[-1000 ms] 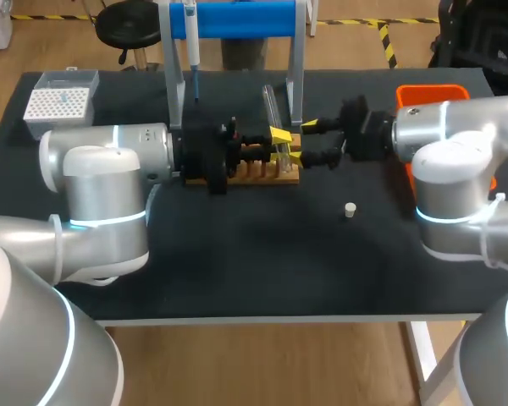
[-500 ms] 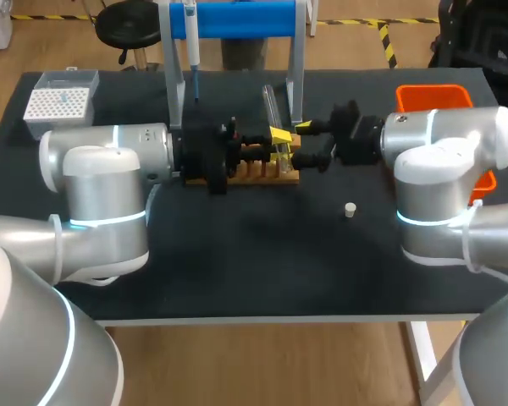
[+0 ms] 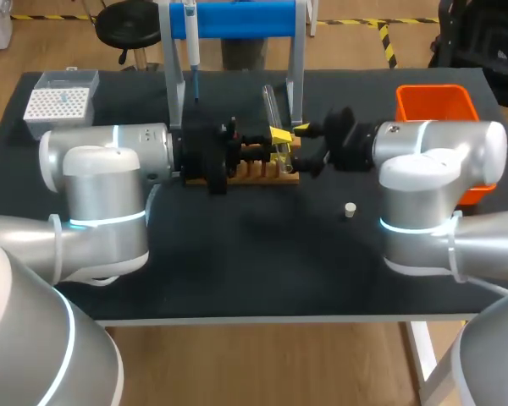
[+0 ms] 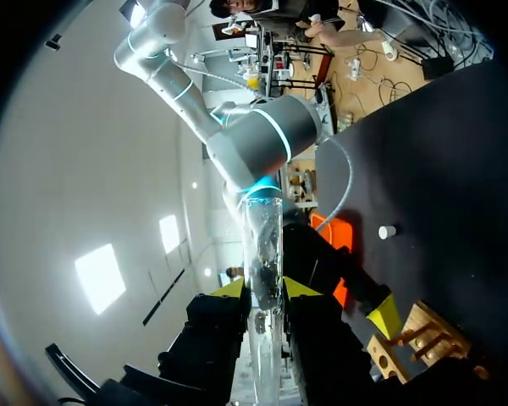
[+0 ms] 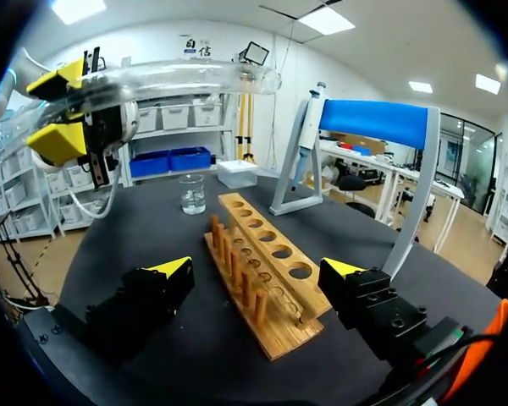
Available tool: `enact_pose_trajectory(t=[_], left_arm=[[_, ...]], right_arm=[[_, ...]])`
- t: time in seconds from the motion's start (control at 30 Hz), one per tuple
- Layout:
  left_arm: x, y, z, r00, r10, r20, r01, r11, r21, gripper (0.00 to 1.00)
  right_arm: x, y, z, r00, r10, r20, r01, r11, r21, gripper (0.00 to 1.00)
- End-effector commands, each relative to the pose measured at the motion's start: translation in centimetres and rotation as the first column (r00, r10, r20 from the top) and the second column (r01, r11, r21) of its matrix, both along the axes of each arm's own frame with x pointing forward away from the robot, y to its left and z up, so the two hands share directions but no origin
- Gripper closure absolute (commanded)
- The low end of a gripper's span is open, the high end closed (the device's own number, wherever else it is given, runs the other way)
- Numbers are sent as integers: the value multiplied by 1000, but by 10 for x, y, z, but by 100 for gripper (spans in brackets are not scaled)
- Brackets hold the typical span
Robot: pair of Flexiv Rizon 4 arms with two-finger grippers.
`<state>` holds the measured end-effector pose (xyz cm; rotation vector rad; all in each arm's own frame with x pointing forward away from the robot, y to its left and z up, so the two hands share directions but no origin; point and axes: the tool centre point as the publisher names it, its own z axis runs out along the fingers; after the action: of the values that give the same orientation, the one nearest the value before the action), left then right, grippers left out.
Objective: Invert the test tube, pick up the pipette, mount the tip to pipette, aspirate from beaker and dispense into the tube, eject the tip, return the pipette, and cap with the stopper.
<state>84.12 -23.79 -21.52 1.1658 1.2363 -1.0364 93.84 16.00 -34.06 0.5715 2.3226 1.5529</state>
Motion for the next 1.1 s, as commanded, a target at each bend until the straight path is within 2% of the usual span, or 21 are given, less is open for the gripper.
enact_pose_trajectory(t=[0.03, 0.53, 0.6, 0.67, 1.1], left_arm=[[0, -1, 0, 1000, 5, 2, -5, 1000, 0, 100], [0, -1, 0, 1000, 5, 2, -5, 1000, 0, 100], [0, -1, 0, 1000, 5, 2, -5, 1000, 0, 100], [0, -1, 0, 1000, 5, 2, -5, 1000, 0, 100], [0, -1, 0, 1000, 5, 2, -5, 1000, 0, 100]], right_arm=[[0, 6, -4, 999, -31, 18, 32, 999, -7, 0], [3, 8, -8, 998, -61, 22, 61, 998, -22, 0], [4, 8, -8, 998, -67, -8, 67, 998, -10, 0], [4, 8, -7, 997, -70, 18, 70, 997, -13, 0], [3, 7, -6, 997, -77, 9, 77, 997, 0, 0]])
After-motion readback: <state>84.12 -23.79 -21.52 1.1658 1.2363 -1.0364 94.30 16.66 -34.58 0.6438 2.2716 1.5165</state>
